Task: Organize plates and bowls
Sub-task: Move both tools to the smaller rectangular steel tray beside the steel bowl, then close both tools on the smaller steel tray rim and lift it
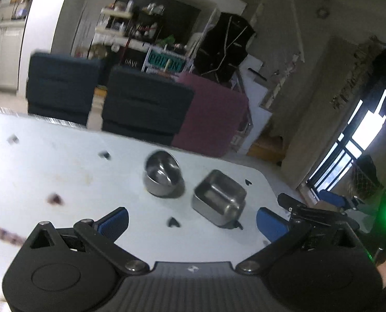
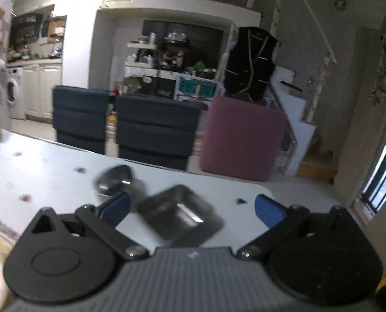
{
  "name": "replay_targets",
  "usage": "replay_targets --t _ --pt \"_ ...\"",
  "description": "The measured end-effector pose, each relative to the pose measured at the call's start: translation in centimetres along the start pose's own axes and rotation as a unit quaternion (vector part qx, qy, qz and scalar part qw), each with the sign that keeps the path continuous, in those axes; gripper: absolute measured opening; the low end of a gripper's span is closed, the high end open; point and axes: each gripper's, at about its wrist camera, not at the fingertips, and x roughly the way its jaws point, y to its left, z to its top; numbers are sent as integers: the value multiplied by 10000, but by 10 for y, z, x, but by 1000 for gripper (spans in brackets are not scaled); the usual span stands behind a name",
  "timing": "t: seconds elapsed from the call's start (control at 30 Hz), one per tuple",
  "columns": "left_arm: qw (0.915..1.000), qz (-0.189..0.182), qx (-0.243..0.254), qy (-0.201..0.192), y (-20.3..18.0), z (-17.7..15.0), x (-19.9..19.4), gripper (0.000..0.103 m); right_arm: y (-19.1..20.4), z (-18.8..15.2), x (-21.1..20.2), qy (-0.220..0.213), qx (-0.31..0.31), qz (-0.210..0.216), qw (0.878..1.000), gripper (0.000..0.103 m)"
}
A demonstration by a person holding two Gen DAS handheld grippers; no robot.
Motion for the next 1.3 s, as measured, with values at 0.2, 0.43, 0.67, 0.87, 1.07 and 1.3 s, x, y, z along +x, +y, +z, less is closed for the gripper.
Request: replay_targets --t 0.2,0.43,0.67,0.87,1.07,1.3 --pt "9961 -10 -858 212 -3 -11 77 97 -50 -14 69 249 -60 143 9996 94" --pt "9850 147 -1645 498 -2 -21 141 82 -59 -5 159 561 -408 893 9936 65" --pt "9787 4 -1957 624 -6 -26 184 71 -40 9 232 1023 -1086 1443 9782 55" --pt "9795 -37 -1880 722 -11 -31 209 57 -34 8 257 1217 -1233 1600 9718 50" --pt "9740 -16 -2110 829 -5 -29 224 53 -36 6 264 1576 -1336 1706 9634 25" --pt "9773 157 -1929 856 1 -21 231 27 -45 -3 249 1869 -1216 1871 9567 11"
